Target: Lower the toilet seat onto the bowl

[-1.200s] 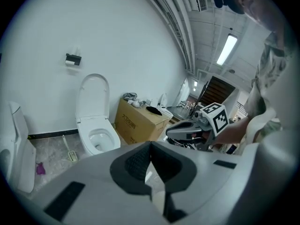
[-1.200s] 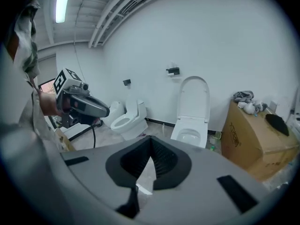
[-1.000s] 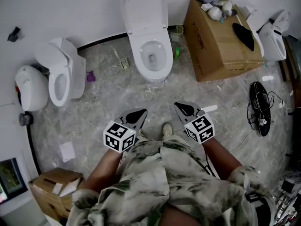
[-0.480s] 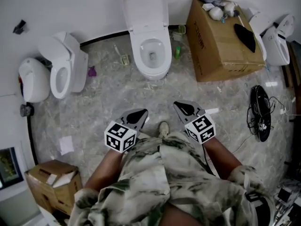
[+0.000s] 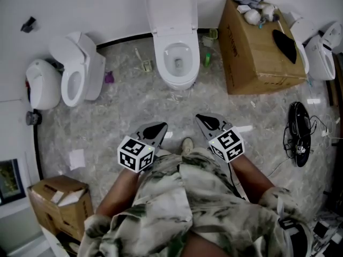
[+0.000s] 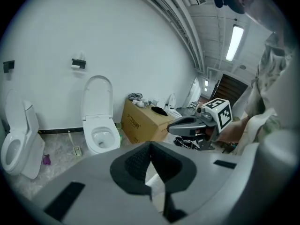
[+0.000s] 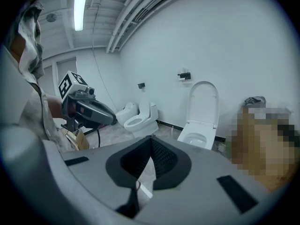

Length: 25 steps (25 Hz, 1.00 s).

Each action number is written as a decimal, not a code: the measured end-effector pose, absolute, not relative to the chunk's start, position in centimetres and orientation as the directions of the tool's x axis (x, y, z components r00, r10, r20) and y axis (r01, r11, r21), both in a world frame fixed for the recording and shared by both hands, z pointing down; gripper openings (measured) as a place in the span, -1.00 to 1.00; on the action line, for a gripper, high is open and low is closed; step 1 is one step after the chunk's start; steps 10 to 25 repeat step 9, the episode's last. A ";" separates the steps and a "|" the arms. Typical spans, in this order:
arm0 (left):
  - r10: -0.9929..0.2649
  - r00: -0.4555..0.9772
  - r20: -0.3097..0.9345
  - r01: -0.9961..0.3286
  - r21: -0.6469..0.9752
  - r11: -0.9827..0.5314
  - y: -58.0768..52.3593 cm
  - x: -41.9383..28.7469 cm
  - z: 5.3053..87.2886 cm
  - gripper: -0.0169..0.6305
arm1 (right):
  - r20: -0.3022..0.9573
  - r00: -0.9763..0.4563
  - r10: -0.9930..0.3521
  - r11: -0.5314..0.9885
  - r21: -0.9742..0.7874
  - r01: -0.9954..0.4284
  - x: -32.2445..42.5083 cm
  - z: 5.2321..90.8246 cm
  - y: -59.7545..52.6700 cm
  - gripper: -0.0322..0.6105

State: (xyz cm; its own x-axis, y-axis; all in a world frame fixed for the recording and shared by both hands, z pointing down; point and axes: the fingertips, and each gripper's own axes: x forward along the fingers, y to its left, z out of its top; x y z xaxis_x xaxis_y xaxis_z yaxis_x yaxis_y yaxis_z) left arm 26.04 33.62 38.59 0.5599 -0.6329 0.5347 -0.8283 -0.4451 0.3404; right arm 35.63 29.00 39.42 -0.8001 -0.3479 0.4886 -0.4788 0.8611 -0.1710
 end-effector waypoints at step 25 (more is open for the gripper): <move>-0.628 0.546 0.554 -0.837 0.329 -0.437 32.8 25.8 38.7 -0.88 | 0.483 -0.808 -0.336 0.868 -0.175 -0.466 35.3 39.8 27.8 -0.83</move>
